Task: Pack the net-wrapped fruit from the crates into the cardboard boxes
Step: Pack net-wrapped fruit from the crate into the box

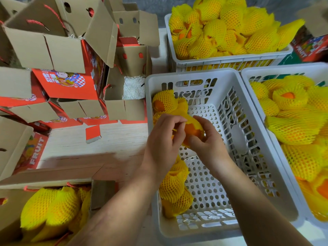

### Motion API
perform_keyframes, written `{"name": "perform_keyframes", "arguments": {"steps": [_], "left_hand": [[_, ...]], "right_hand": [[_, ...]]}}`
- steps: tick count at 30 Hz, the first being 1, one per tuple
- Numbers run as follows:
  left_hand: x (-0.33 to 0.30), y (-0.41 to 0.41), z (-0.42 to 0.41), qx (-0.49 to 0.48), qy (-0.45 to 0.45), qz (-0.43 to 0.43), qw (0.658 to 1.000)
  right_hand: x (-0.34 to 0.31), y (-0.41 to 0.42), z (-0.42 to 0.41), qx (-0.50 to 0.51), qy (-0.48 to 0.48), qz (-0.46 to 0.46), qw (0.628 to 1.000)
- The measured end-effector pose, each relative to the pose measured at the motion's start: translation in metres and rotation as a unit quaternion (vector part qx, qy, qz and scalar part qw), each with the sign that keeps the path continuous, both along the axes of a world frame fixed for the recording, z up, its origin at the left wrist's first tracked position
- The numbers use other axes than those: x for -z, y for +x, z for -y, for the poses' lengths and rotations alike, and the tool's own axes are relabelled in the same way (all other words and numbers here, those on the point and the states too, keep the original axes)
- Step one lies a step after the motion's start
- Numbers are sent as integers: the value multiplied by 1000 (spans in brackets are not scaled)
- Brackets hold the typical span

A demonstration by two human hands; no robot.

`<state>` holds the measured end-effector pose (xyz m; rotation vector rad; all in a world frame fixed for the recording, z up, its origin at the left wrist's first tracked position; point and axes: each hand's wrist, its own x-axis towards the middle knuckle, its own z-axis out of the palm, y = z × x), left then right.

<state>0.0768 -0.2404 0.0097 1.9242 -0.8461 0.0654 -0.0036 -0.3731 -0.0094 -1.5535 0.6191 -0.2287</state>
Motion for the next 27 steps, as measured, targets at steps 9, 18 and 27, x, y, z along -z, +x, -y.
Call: {"name": "perform_keyframes", "arguments": {"steps": [9,18,27], "left_hand": [[0,-12,-6,-44,17,-38,998],[-2,-25,-14,-49,-28,38,998],[7,-22,-17,-38,24,5,999]], "right_hand": [[0,-4,-1,8,212,106,971],[-1,-8,-29,52,-117,96,987],[-4,-10,-24,59,-41,113,991]]}}
